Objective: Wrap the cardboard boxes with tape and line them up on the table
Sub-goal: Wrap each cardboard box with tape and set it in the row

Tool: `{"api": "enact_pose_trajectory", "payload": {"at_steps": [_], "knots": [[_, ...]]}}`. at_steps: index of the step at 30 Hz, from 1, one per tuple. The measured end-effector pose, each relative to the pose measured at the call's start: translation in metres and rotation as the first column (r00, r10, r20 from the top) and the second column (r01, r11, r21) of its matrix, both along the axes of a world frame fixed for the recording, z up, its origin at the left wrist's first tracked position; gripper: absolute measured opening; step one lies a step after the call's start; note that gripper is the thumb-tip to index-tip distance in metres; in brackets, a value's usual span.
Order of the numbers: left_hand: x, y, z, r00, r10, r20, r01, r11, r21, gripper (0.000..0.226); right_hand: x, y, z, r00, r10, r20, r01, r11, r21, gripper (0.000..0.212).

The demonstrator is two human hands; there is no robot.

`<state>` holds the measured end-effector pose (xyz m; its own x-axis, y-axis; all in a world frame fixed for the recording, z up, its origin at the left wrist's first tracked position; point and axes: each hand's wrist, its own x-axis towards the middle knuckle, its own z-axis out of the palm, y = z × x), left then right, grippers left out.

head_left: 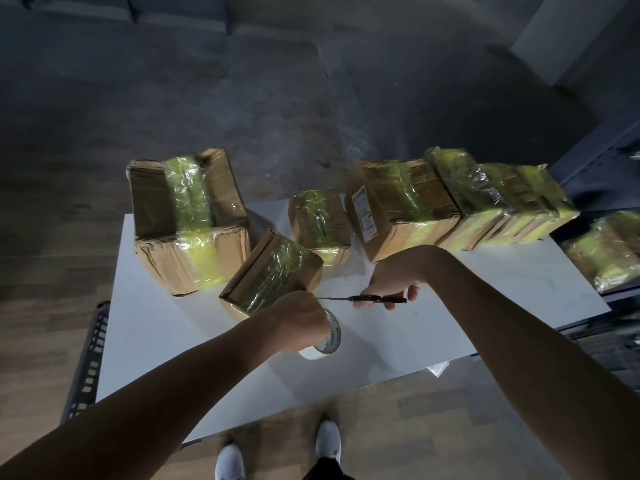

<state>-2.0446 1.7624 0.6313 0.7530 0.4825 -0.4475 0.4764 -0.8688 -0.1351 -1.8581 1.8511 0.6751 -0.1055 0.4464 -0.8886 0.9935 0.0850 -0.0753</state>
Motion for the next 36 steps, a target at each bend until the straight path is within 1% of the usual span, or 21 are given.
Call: {"api": "enact_pose_trajectory", "payload": {"at_steps": [3, 6, 11, 15, 17, 21, 26, 30, 36], "knots": [[-0.001, 0.001, -0.001, 1.0, -0.015, -0.01, 0.015, 1.0, 0.004, 0.014, -0.015, 0.001, -0.012, 1.0, -0.03, -0.001, 0.03, 0.999, -0.045, 0.041], [-0.001, 0.002, -0.003, 1.0, -0.011, 0.0, 0.011, 1.0, 0.009, 0.015, -0.022, 0.003, -0.021, 0.999, -0.025, 0.03, 0.027, 0.998, -0.065, 0.043], [0.0, 0.002, -0.006, 1.0, -0.019, -0.004, 0.019, 1.0, 0.008, 0.019, -0.028, 0.008, -0.026, 0.999, -0.027, 0.041, 0.029, 0.998, -0.051, 0.038], [0.0, 0.002, -0.007, 1.0, -0.017, 0.01, 0.017, 1.0, -0.002, 0.02, -0.034, 0.007, -0.031, 0.996, 0.028, 0.084, -0.023, 0.998, -0.065, 0.039], [-0.001, 0.002, -0.009, 1.0, -0.024, 0.014, 0.024, 1.0, 0.004, 0.02, -0.036, 0.006, -0.034, 0.996, 0.038, 0.082, -0.032, 0.997, -0.076, 0.04], [-0.003, 0.003, -0.01, 0.999, -0.045, 0.018, 0.045, 0.999, 0.014, 0.022, -0.03, 0.01, -0.037, 0.996, 0.065, 0.059, -0.063, 0.997, -0.044, 0.043], [-0.002, 0.005, -0.01, 0.998, -0.057, 0.019, 0.057, 0.998, 0.022, 0.024, -0.025, 0.012, -0.041, 0.989, 0.13, 0.067, -0.129, 0.991, -0.024, 0.036], [-0.002, 0.006, -0.01, 0.998, -0.06, 0.013, 0.059, 0.998, 0.019, 0.022, -0.025, 0.011, -0.037, 0.984, 0.174, 0.034, -0.175, 0.984, 0.041, 0.049], [-0.003, 0.007, -0.01, 0.995, -0.09, 0.031, 0.09, 0.996, 0.014, 0.021, -0.022, 0.013, -0.033, 0.972, 0.234, 0.018, -0.234, 0.97, 0.06, 0.049]]}}
